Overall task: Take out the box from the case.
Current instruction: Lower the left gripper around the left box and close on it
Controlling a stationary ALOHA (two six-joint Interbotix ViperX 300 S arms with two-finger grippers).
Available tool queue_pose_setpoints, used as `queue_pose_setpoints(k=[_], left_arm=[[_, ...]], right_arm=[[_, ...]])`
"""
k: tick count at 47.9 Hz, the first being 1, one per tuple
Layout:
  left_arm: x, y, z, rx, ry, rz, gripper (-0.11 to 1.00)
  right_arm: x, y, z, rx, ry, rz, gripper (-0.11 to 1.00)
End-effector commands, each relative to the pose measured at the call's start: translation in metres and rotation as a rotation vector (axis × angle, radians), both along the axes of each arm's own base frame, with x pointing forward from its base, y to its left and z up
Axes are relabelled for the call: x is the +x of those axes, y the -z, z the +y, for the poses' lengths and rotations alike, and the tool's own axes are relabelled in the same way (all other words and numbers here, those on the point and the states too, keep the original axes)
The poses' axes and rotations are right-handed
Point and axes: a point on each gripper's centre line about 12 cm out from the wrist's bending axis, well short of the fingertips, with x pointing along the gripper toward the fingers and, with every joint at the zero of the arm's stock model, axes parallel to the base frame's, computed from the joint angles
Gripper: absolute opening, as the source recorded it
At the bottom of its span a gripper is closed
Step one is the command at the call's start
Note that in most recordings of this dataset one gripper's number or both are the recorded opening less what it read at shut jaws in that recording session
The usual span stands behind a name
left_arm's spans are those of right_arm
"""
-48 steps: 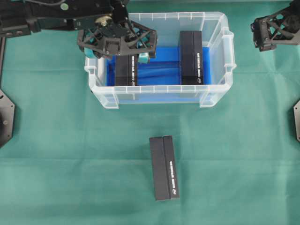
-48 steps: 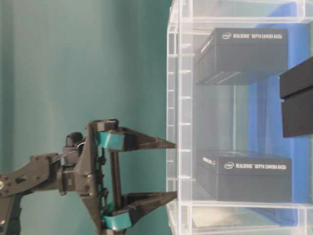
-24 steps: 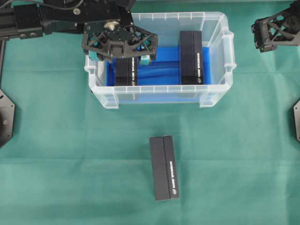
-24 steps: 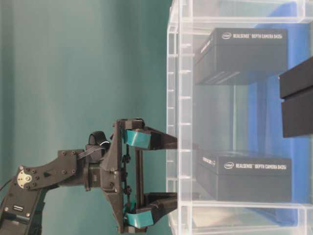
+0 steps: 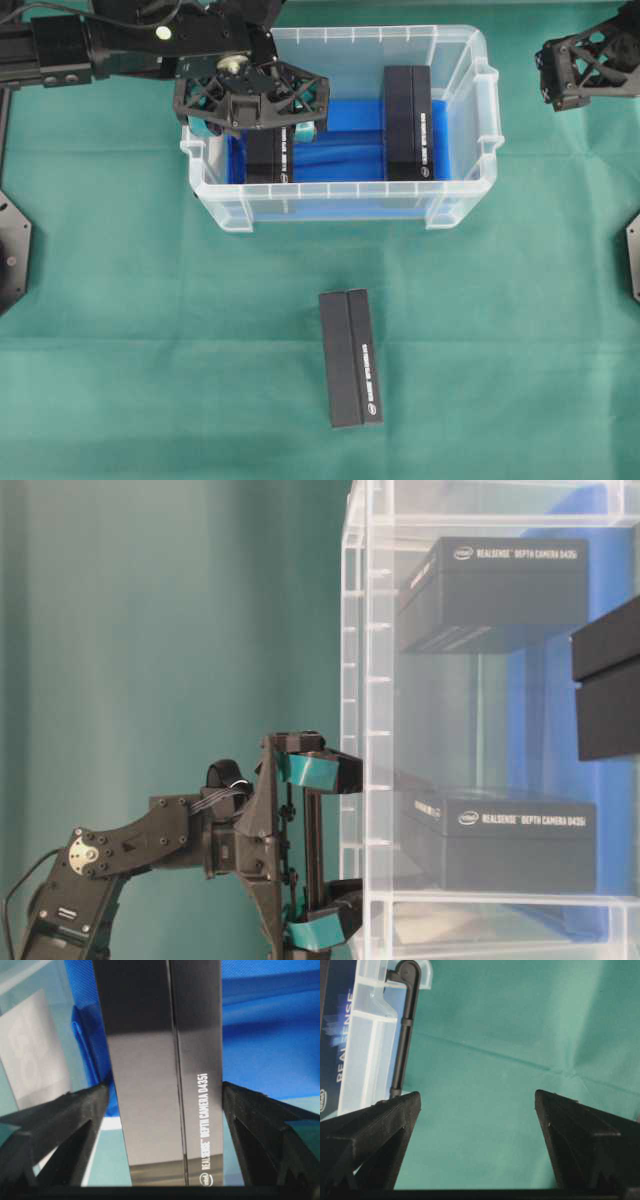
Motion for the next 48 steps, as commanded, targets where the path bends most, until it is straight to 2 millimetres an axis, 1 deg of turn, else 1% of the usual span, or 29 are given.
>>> queue_pose_setpoints(k=[1,14,28,34,37,39,40,44,45,48], left_arm=[[0.0,-0.0081,0.0025,0.013,-0.001,-0.028,0.96],[0.0035,-0.0005,0.0035,0.012,-0.016,-0.033,0.96],[0.0035,-0.0001,0.0035,0.012,-0.015,-0.034,0.96],[0.0033,-0.0001,0.0034,0.011,-0.015,-0.033,0.94],[0.0033,-0.0001,0.0034,0.011,-0.015,-0.033,0.9],[0.0033,-0.0001,0.0034,0.011,-0.015,-0.033,0.86],[0.0033,-0.0001,0.0034,0.011,-0.015,-0.033,0.83],[0.0033,-0.0002,0.0026,0.005,-0.019,-0.037,0.63],[0.0033,0.0003,0.0022,0.002,-0.02,-0.038,0.6],[0.0042,0.0002,0.001,-0.004,-0.019,-0.044,0.61]], right_arm=[[-0.0005,-0.0057,-0.0009,-0.015,0.0,-0.023,0.93],[-0.0004,-0.0052,-0.0003,-0.012,-0.001,-0.023,0.93],[-0.0003,-0.0052,-0.0001,-0.014,-0.002,-0.022,0.93],[0.0002,-0.0048,0.0001,-0.013,-0.004,-0.021,0.93],[0.0002,-0.0052,0.0007,-0.012,-0.005,-0.023,0.93],[0.0002,-0.0052,0.0007,-0.012,-0.005,-0.023,0.93],[0.0003,-0.0052,0.0008,-0.014,-0.007,-0.022,0.93],[0.0004,-0.0052,0.001,-0.012,-0.007,-0.023,0.93],[0.0004,-0.0052,0.001,-0.012,-0.007,-0.023,0.93],[0.0006,-0.0052,0.0013,-0.012,-0.008,-0.023,0.93]])
